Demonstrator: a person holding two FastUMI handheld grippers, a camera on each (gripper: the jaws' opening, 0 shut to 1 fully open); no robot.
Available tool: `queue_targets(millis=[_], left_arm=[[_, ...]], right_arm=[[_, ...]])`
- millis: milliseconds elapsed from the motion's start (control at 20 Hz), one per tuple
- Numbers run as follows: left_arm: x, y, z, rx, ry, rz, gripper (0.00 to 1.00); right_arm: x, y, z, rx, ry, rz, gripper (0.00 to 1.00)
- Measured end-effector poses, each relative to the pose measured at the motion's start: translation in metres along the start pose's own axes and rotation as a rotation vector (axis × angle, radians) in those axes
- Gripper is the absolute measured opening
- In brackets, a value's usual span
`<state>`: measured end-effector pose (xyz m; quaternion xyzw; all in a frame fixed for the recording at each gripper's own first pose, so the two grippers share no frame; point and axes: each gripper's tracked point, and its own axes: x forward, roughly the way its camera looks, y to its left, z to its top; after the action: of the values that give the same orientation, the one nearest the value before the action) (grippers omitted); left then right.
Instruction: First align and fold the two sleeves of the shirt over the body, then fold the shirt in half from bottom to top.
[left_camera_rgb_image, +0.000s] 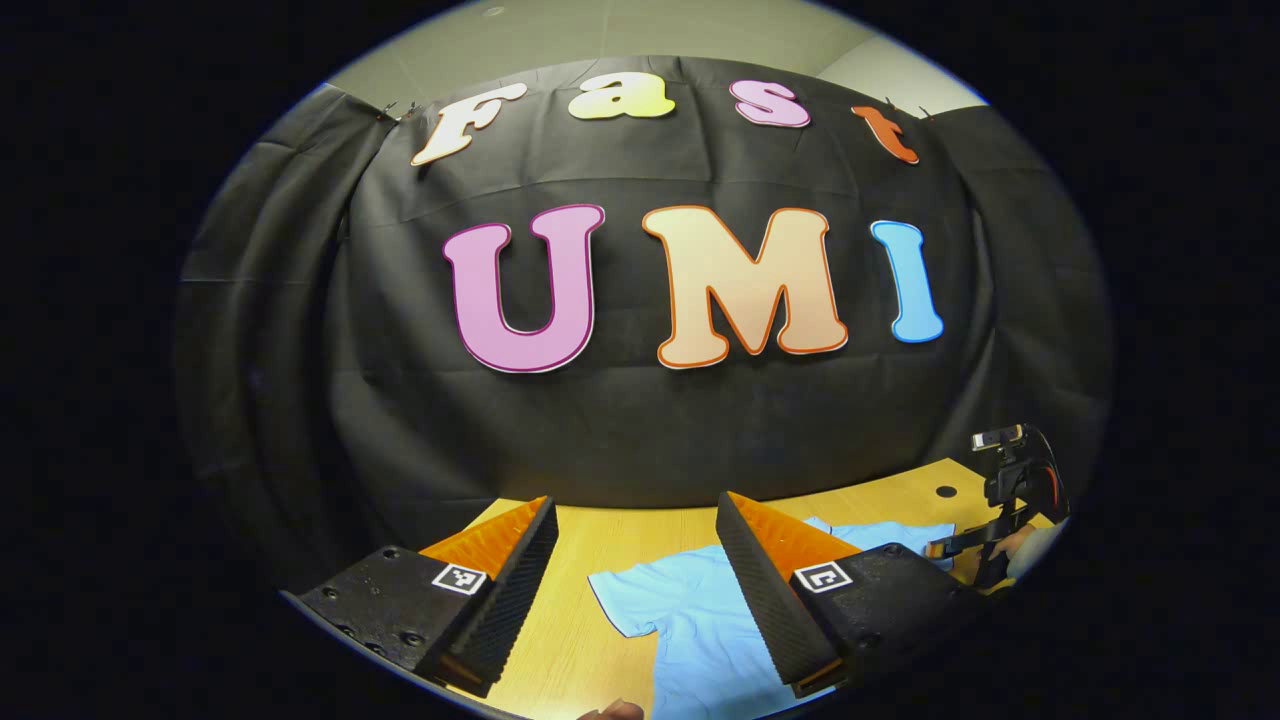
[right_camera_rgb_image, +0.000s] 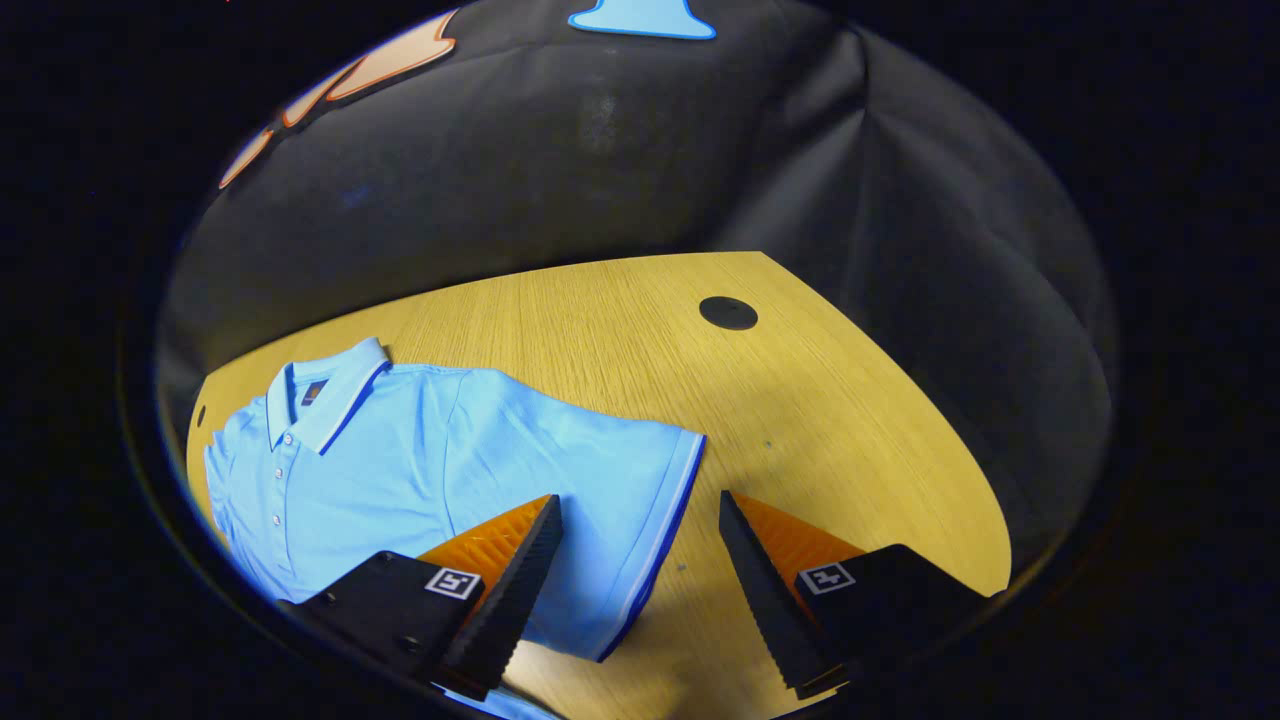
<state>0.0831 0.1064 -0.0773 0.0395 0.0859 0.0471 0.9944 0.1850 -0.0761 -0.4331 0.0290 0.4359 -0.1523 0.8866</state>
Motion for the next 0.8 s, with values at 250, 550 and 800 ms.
queue_targets(millis=[250, 550, 800], left_arm=[[0.002, -0.004, -0.001, -0.013, 0.004, -0.007, 0.95], [-0.001, -0.002, -0.002, -0.020, 0.011, -0.002, 0.95], [-0.001, 0.003, -0.003, -0.029, 0.003, 0.004, 0.95]], right_arm=[[0.001, 0.015, 0.000, 0.026, 0.007, 0.073, 0.60], [-0.007, 0.032, 0.003, 0.067, 0.018, 0.123, 0.06], [-0.035, 0.074, 0.032, 0.144, -0.043, 0.247, 0.06]])
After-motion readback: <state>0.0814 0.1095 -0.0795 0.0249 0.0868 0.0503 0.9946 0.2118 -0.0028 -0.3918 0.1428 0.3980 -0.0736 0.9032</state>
